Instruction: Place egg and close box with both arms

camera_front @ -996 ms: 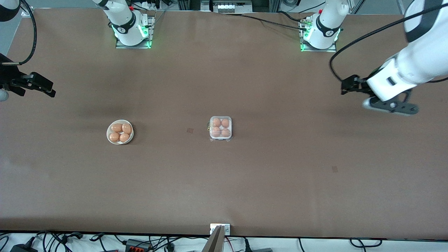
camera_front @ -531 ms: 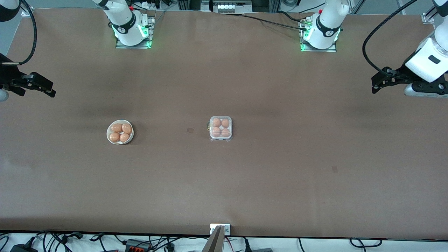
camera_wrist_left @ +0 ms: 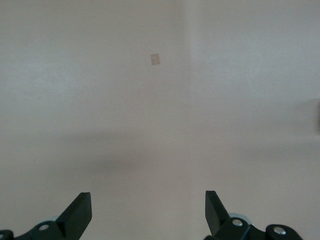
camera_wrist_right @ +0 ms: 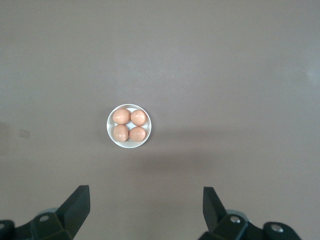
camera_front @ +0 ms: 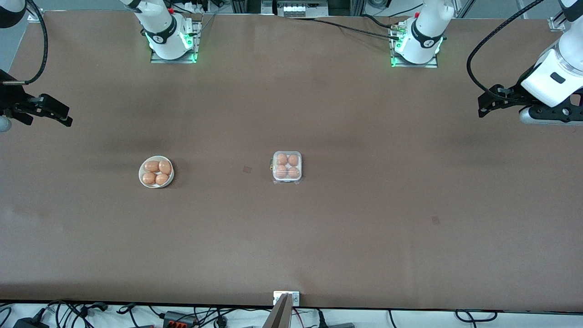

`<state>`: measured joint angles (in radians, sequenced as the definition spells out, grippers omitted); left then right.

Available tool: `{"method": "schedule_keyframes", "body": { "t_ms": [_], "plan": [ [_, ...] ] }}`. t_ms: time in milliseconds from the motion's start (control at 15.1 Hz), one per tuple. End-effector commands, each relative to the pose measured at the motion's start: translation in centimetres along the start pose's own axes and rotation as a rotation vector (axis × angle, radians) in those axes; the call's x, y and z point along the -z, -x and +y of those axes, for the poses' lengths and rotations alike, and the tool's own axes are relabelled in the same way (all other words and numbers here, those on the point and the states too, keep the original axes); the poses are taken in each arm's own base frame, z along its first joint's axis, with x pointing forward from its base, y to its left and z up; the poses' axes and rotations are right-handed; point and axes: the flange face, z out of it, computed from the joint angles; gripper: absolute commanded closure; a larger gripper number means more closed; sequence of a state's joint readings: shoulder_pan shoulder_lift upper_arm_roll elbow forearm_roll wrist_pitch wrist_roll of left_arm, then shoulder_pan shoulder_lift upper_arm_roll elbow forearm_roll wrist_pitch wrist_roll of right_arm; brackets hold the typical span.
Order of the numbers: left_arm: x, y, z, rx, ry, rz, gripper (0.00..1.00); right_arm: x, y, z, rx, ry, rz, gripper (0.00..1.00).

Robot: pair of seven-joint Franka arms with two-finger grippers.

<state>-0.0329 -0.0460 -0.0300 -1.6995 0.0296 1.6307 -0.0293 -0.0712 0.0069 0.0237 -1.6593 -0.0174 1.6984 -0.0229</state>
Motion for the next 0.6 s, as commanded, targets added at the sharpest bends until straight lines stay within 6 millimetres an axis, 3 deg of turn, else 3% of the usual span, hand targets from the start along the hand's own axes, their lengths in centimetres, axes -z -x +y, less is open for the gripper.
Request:
{"method": "schedule_keyframes", "body": {
  "t_ms": [0, 531],
  "plan": [
    [0.56, 0.62, -0.21, 0.016, 0.014, -0.001, 0.00, 0.38, 0.07, -0.30, 0.024, -0.005, -0.006, 0.00],
    [0.83, 0.31, -0.16, 0.015, 0.011, 0.008, 0.00, 0.16, 0.35, -0.56, 0.013, -0.006, -0.032, 0.00]
  ]
}}
